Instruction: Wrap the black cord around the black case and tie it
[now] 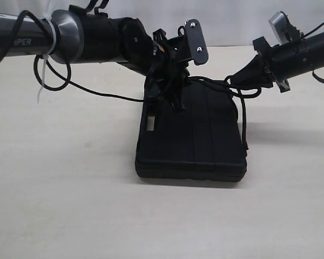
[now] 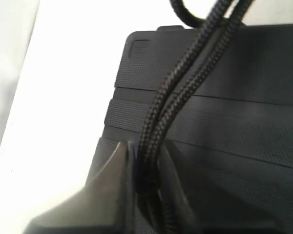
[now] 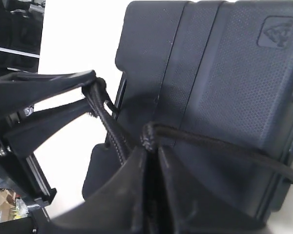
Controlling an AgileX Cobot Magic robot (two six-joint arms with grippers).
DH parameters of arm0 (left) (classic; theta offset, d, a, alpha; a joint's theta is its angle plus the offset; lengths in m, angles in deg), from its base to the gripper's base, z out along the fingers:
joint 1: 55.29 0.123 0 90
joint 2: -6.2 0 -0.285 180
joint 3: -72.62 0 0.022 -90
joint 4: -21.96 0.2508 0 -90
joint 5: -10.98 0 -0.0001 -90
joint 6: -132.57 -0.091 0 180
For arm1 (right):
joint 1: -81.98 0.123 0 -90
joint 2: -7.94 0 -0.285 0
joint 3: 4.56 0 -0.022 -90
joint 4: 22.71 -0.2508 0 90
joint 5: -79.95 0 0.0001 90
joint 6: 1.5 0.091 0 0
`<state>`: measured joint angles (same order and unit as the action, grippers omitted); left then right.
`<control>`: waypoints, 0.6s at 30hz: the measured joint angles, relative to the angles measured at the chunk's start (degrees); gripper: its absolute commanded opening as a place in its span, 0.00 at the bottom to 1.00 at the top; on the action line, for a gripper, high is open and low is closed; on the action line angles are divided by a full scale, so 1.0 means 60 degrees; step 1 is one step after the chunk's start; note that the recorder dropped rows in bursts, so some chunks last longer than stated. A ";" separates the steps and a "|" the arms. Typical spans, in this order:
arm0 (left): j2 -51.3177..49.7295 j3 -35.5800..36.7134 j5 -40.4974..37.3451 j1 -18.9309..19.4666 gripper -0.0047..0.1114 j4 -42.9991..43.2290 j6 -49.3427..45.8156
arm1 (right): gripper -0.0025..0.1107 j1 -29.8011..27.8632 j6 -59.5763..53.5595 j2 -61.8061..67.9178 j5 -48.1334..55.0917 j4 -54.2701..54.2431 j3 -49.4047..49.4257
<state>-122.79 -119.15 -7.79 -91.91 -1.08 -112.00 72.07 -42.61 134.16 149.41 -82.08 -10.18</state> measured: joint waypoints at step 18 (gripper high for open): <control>-0.0395 0.0000 0.0410 0.0017 0.04 0.0475 0.0223 | 0.48 0.0000 -0.0293 0.0000 0.0000 -0.0195 0.0000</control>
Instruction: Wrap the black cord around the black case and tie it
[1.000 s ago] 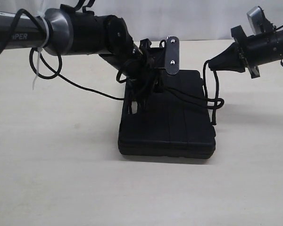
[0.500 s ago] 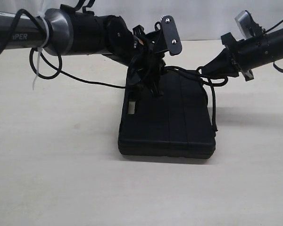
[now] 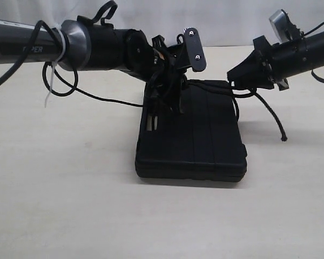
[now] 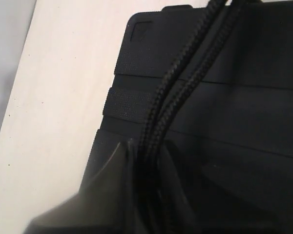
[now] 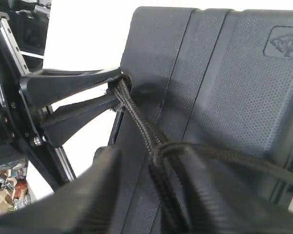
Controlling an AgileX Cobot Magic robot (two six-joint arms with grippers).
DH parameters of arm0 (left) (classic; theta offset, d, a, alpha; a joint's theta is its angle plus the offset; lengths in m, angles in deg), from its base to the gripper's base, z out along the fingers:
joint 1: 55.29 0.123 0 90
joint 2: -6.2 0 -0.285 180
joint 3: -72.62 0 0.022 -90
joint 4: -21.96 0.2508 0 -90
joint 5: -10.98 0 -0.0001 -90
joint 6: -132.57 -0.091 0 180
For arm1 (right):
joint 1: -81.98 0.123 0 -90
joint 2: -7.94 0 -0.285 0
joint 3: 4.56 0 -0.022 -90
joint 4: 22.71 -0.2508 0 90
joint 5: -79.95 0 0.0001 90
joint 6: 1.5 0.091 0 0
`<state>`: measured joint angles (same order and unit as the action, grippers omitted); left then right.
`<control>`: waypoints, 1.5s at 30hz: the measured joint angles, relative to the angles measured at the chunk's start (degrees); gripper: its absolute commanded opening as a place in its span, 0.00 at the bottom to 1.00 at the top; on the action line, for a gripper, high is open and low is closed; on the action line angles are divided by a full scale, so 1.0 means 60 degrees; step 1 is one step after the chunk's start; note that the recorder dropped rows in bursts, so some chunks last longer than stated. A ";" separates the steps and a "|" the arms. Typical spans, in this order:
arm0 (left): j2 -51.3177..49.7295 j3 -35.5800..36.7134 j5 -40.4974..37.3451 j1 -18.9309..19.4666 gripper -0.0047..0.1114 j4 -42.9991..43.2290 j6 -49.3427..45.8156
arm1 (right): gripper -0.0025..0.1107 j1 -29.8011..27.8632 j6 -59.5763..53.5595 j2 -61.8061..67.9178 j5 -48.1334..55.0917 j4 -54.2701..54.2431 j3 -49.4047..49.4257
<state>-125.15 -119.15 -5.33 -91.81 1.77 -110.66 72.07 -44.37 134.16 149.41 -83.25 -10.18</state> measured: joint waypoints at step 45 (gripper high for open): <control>-0.0064 0.0000 0.0527 0.0036 0.04 0.0039 0.1165 | 0.48 0.0006 0.0852 -0.2897 -0.0022 0.2268 0.0000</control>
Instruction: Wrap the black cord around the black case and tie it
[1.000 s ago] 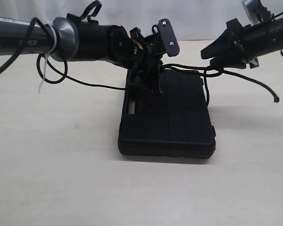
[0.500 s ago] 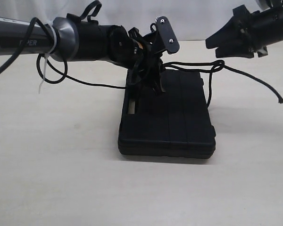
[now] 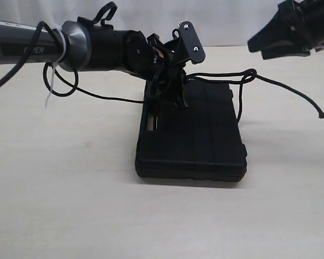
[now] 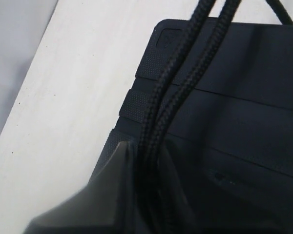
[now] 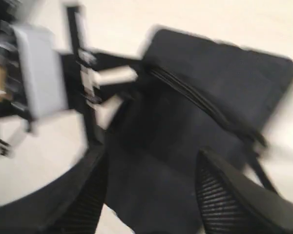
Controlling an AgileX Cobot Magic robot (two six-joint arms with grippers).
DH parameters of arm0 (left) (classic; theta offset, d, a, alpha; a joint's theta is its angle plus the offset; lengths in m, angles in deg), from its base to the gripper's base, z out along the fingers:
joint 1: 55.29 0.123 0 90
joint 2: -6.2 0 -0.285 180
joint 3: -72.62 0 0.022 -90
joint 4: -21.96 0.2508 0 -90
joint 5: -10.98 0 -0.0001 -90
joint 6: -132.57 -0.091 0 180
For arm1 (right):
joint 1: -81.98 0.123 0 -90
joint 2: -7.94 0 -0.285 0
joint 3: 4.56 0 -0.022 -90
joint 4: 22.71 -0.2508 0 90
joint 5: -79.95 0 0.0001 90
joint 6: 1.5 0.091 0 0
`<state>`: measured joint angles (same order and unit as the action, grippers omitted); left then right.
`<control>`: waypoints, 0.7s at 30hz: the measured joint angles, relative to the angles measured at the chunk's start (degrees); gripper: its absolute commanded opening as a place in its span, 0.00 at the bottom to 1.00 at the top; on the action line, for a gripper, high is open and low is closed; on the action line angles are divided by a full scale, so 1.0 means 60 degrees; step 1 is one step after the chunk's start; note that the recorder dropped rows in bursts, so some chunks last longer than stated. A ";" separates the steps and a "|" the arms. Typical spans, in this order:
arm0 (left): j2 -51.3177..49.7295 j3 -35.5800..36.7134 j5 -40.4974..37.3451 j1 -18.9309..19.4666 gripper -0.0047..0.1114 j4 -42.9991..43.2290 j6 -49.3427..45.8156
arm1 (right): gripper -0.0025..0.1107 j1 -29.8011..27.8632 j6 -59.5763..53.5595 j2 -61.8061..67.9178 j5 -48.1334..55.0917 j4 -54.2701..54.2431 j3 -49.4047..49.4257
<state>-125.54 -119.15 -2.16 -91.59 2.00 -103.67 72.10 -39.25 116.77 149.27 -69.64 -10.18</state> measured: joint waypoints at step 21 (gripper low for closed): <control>0.0000 0.0000 0.0000 0.0000 0.04 0.0000 0.0000 | 0.48 0.2426 0.3549 -0.0162 -0.2356 0.9113 0.0392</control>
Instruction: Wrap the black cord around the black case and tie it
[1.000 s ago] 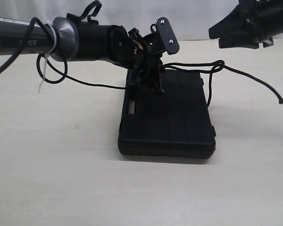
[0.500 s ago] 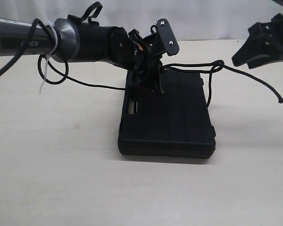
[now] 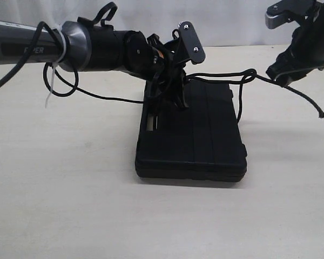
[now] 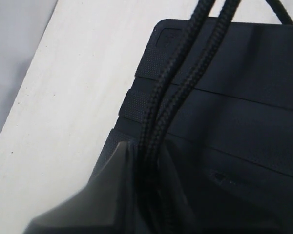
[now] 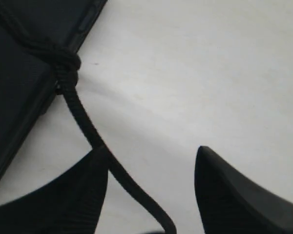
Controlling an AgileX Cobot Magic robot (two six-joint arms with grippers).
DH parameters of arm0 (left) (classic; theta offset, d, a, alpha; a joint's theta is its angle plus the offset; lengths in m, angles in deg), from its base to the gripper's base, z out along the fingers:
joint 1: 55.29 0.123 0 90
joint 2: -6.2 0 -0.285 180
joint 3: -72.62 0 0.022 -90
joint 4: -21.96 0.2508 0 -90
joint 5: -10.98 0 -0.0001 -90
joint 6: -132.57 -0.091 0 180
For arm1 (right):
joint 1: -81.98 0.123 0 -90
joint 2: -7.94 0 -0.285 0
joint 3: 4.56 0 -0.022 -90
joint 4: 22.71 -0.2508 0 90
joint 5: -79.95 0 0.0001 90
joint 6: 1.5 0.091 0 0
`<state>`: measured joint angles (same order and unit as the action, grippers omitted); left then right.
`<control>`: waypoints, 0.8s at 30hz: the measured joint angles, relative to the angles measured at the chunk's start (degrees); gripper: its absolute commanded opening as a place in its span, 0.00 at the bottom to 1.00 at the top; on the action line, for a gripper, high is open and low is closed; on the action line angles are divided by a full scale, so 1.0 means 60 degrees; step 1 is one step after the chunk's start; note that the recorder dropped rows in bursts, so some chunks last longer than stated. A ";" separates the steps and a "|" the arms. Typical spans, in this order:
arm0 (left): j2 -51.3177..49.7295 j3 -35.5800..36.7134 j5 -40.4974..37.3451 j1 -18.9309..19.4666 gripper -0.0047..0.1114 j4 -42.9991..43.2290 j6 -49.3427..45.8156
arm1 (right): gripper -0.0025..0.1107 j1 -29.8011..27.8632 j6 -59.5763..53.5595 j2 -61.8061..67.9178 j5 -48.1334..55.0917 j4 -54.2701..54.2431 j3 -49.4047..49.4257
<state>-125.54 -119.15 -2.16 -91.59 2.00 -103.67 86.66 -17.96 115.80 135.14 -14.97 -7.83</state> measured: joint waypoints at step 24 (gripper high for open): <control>0.0000 0.0000 -0.0353 0.0000 0.04 0.0000 -0.0344 | 0.06 0.0022 0.0582 0.0416 -0.0821 0.0741 0.0732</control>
<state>-125.54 -119.15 -4.28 -91.59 2.00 -105.73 86.80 -14.46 118.29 130.21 -10.52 -3.44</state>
